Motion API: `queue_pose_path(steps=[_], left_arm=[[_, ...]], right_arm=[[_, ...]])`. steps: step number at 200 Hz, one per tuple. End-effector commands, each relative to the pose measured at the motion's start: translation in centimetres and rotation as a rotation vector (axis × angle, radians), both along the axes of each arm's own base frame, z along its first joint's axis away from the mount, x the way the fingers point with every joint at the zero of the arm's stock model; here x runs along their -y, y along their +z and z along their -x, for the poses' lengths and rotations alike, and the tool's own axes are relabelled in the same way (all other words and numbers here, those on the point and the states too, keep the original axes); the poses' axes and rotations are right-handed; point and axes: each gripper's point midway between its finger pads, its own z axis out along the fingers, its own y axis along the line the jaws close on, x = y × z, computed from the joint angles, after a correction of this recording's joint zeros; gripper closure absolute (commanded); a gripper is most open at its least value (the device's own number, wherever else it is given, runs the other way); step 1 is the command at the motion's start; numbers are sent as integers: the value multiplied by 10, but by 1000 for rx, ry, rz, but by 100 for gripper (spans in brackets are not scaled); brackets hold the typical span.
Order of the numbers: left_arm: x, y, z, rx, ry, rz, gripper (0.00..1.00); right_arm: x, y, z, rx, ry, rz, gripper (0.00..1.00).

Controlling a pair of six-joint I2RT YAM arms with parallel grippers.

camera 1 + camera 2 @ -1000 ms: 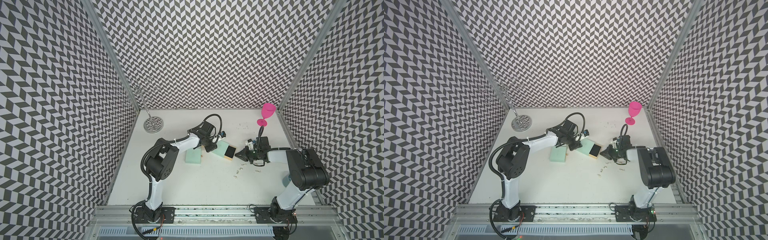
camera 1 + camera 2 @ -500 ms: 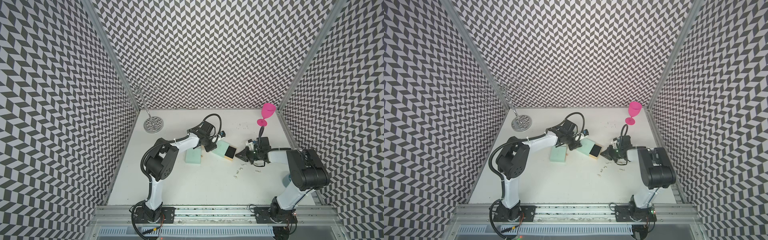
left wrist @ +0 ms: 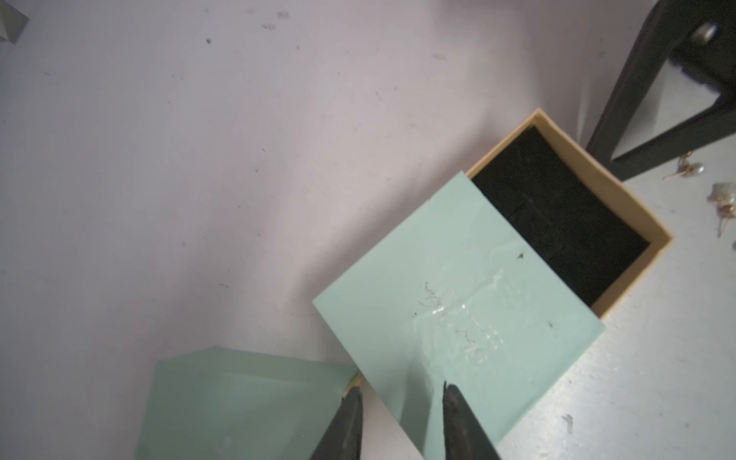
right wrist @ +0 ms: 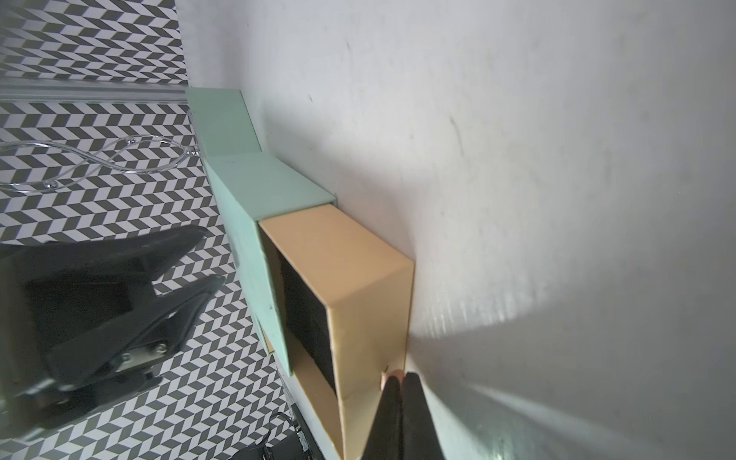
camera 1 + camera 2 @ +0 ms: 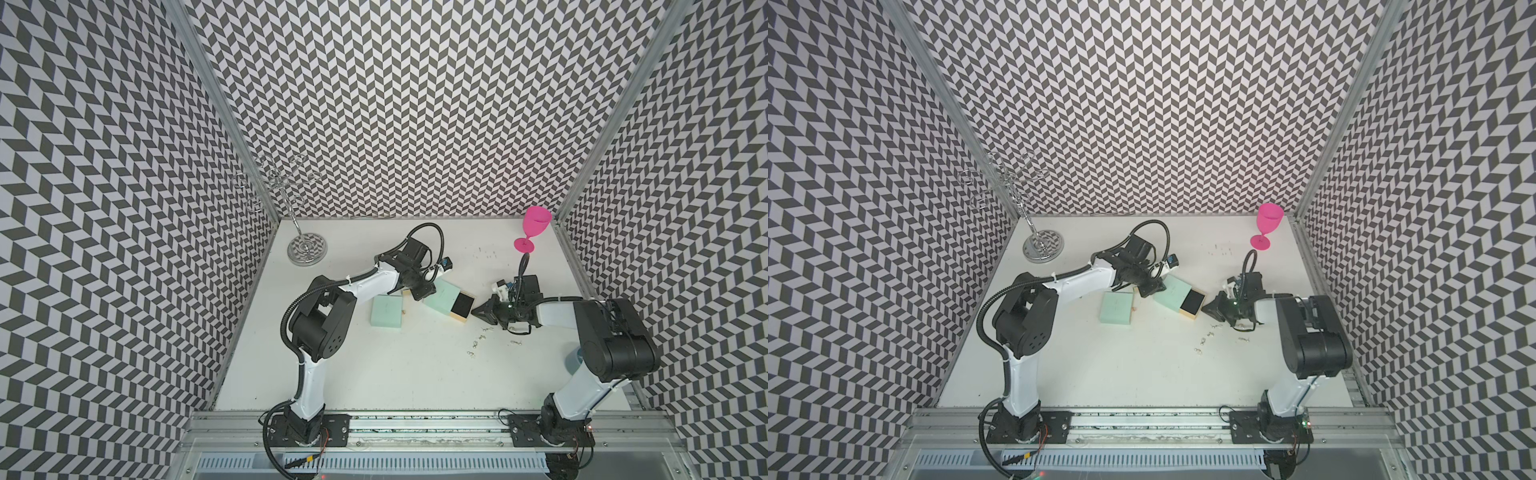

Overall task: Place the earrings into the drawer-style jewelry box
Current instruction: Open the drawer in the jewelry box.

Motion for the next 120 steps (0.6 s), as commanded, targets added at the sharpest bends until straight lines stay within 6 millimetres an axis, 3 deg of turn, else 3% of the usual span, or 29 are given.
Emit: queue_pose_path(steps=[1, 53, 82, 120], left_arm=[[17, 22, 5, -33, -49, 68, 62], [36, 16, 38, -95, -190, 67, 55], [42, 10, 63, -132, -284, 51, 45], [54, 2, 69, -105, -294, 29, 37]], right_arm=[[5, 1, 0, 4, -15, 21, 100], [5, 7, -4, 22, -5, 28, 100], [4, 10, -5, 28, 3, 24, 100], [1, 14, -8, 36, 18, 19, 100]])
